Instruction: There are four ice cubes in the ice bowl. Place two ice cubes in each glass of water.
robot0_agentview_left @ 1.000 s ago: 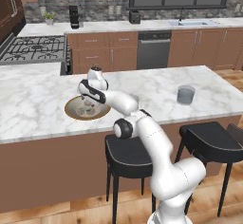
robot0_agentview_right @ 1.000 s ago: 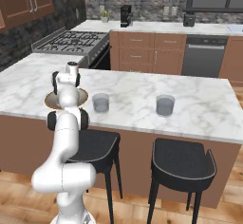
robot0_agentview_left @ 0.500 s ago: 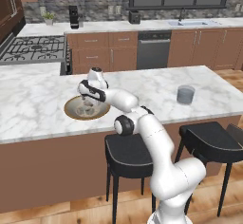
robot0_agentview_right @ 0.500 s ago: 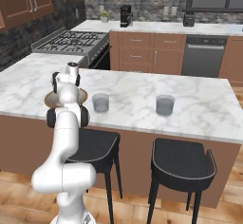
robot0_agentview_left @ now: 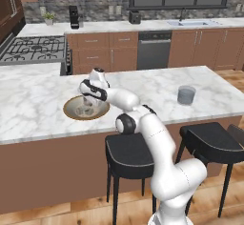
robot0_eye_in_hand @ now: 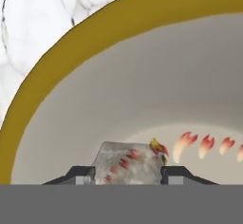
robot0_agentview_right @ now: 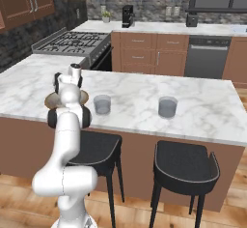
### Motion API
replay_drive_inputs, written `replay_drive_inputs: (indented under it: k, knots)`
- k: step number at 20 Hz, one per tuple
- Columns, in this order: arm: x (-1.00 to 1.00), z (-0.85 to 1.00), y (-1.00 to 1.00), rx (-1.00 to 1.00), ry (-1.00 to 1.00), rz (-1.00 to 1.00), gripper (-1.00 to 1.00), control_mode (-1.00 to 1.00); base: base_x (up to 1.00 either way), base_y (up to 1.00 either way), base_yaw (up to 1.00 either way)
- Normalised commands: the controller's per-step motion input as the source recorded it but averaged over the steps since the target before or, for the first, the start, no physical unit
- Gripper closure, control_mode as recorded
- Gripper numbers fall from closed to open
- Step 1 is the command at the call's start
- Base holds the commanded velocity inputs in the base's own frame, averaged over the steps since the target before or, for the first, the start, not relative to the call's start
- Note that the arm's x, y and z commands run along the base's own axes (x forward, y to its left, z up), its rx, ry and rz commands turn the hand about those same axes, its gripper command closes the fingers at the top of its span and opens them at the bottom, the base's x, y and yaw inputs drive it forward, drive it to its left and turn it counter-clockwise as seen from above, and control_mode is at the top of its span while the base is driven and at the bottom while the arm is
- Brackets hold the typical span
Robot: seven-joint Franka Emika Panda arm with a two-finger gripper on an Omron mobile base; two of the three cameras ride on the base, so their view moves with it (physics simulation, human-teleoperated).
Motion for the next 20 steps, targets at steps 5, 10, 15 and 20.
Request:
replay_drive_inputs:
  k: [5, 10, 15, 20]
  knots:
    - [-0.16, 0.29, 0.03, -0.02, -0.02, 0.01, 1.0, -1.0, 0.0, 0.0, 0.0]
    - [-0.25, 0.29, 0.0, -0.1, -0.01, 0.14, 1.0, -1.0, 0.0, 0.0, 0.0]
    - [-0.34, 0.29, -0.09, -0.14, -0.09, 0.22, 1.0, -1.0, 0.0, 0.0, 0.0]
    - [-0.36, 0.23, -0.24, -0.14, -0.06, 0.24, 1.0, -1.0, 0.0, 0.0, 0.0]
